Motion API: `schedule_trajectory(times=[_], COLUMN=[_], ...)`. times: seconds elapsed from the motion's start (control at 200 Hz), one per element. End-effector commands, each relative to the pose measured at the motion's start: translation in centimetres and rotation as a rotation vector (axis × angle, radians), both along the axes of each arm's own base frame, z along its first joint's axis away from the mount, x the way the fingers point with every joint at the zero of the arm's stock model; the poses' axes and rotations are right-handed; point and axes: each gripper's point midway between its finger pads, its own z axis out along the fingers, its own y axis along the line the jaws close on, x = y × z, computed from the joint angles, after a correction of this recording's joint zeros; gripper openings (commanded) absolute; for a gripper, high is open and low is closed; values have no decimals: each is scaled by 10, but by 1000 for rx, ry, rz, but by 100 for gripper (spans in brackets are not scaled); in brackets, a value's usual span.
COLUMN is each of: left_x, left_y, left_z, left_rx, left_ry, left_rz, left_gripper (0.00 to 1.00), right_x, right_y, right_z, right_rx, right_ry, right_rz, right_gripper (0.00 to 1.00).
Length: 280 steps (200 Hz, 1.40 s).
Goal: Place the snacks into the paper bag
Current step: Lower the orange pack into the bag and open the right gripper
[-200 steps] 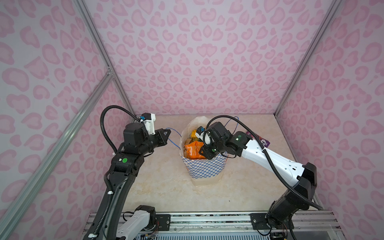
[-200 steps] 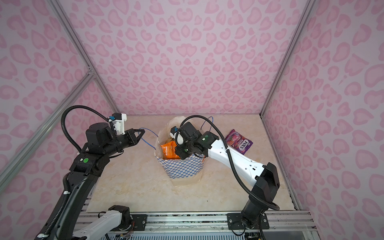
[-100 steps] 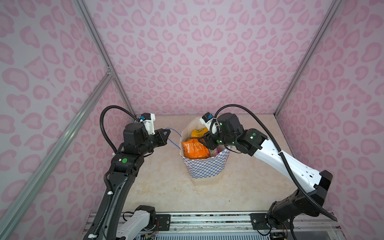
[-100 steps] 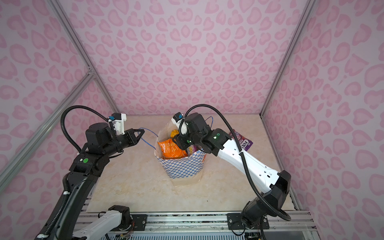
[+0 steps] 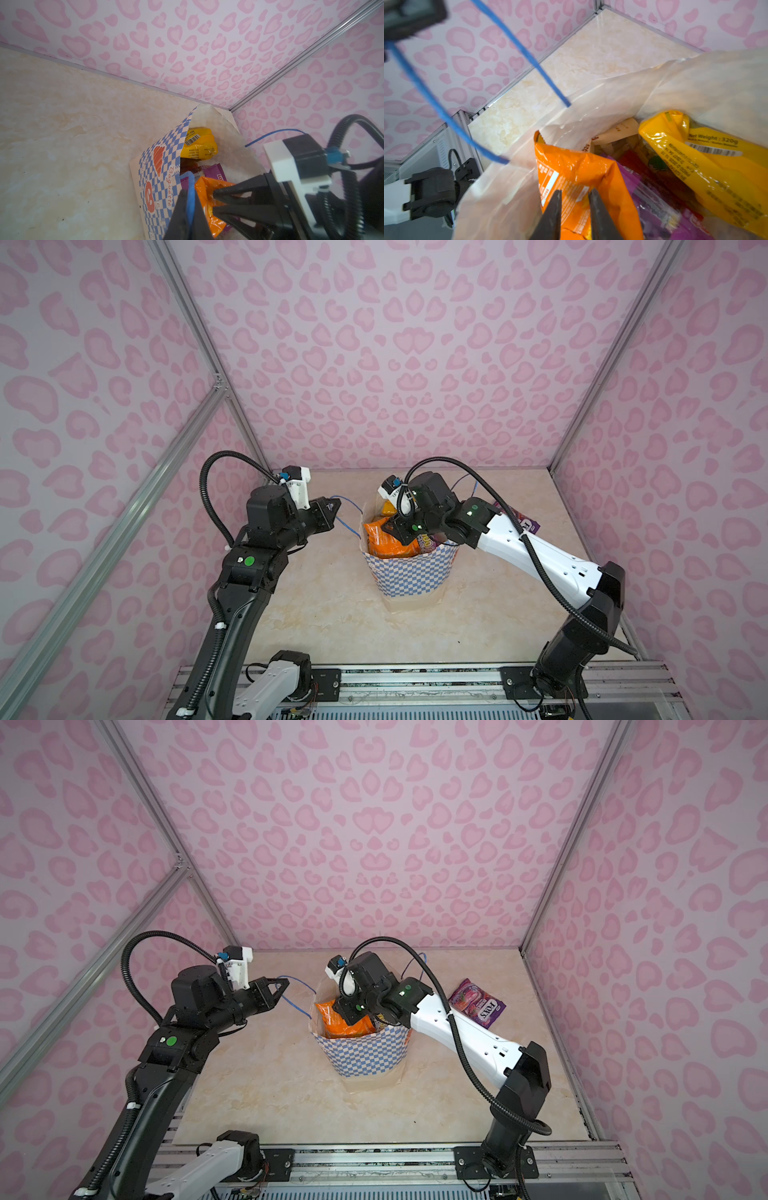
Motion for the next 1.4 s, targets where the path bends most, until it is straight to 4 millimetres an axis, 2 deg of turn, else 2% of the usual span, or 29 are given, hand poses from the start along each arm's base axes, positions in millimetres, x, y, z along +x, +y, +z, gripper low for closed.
schedule_trajectory(times=[0.0, 0.145, 0.26, 0.54, 0.63, 0.675, 0.745, 0.9, 1.07, 1.155, 1.195, 1.27, 1.375, 1.395], left_x=[2, 2, 2, 1, 2, 2, 2, 3, 3, 3, 3, 3, 3, 3], left_y=[0, 1, 1, 1, 1, 1, 1, 1, 1, 1, 1, 1, 1, 0], left_z=[10, 11, 11, 12, 12, 11, 11, 9, 9, 10, 9, 9, 8, 8], left_rx=[-2, 0, -1, -1, -1, 0, 0, 2, 1, 1, 0, -1, -3, -4], left_ry=[-42, -45, -45, -49, -46, -46, -44, -38, -39, -40, -38, -37, -33, -32], left_rz=[3, 5, 4, 5, 6, 5, 5, 8, 9, 8, 7, 6, 5, 4], left_gripper=[8, 8, 8, 8, 8, 8, 8, 8, 8, 8, 8, 8, 8, 8], right_x=[15, 28, 23, 10, 12, 14, 18, 24, 19, 14, 10, 5, 1, 2], right_y=[-2, -3, 1, -5, -6, -5, 1, 7, -5, -25, -40, -73, -129, -141], right_z=[-11, -42, -64, -103, -102, -94, -69, -8, 64, 102, 121, 147, 164, 165], right_rx=[-11, -82, -127, -235, -230, -210, -152, -23, 92, 144, 170, 192, 203, 205], right_ry=[26, 77, 136, 225, 224, 211, 168, 50, -96, -197, -251, -337, -401, -407], right_rz=[-25, -43, -15, 15, 14, 10, 9, -1, -18, -64, -101, -185, -330, -364], right_gripper=[28, 29, 30, 34, 35, 35, 37, 55, 66, 72, 78, 85, 89, 93])
